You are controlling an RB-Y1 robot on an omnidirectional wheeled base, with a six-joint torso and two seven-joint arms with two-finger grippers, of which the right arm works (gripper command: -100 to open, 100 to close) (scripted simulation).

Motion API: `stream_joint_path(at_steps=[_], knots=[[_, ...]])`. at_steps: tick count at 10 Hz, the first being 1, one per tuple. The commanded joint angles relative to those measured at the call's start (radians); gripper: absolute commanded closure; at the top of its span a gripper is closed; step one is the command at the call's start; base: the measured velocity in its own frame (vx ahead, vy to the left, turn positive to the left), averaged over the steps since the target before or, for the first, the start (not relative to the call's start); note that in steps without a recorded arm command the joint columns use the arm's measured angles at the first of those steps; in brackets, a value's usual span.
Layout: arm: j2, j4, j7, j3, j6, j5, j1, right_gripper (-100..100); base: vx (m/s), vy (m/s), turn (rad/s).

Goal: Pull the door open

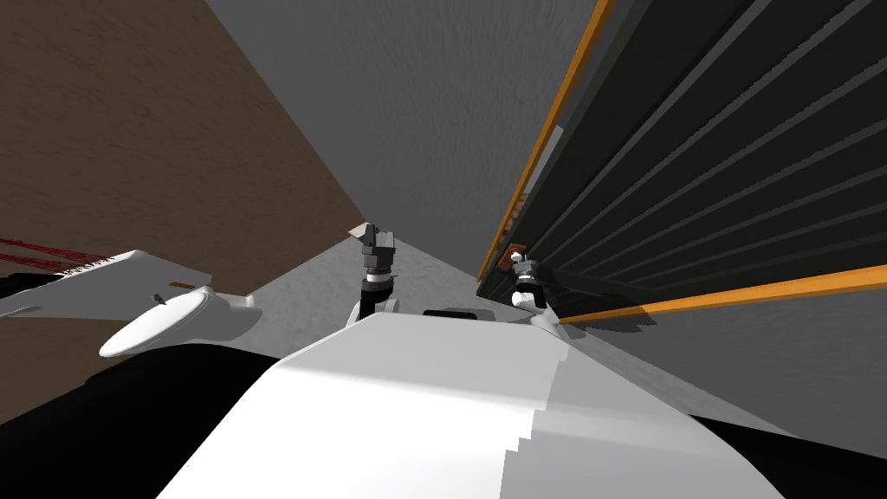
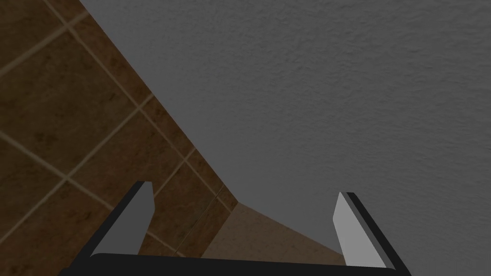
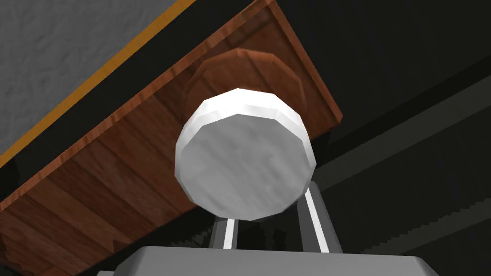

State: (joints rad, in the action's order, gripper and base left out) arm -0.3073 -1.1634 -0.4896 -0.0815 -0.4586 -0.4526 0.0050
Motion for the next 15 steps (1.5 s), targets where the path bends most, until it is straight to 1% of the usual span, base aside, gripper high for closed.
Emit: stream_joint_path(at_steps=[1, 4, 8, 9, 12, 15], knots=[[0.020, -0.017, -0.032, 0.009, 0.011, -0.026, 0.001, -100, -0.092, -0.040, -0.010], [0.050, -0.040, -0.106, 0.017, 0.027, -0.089, 0.006, -100, -0.098, 0.000, 0.045], [0.097, -0.078, -0.217, 0.031, 0.052, -0.188, 0.013, -100, -0.101, -0.029, 0.031], [0.097, -0.078, -0.222, 0.031, 0.052, -0.188, 0.013, -100, -0.064, -0.017, 0.011], [0.132, -0.106, -0.308, 0.041, 0.070, -0.261, 0.018, -100, -0.074, -0.019, 0.025], [0.161, -0.129, -0.379, 0.049, 0.085, -0.321, 0.023, -100, -0.099, -0.015, 0.025]])
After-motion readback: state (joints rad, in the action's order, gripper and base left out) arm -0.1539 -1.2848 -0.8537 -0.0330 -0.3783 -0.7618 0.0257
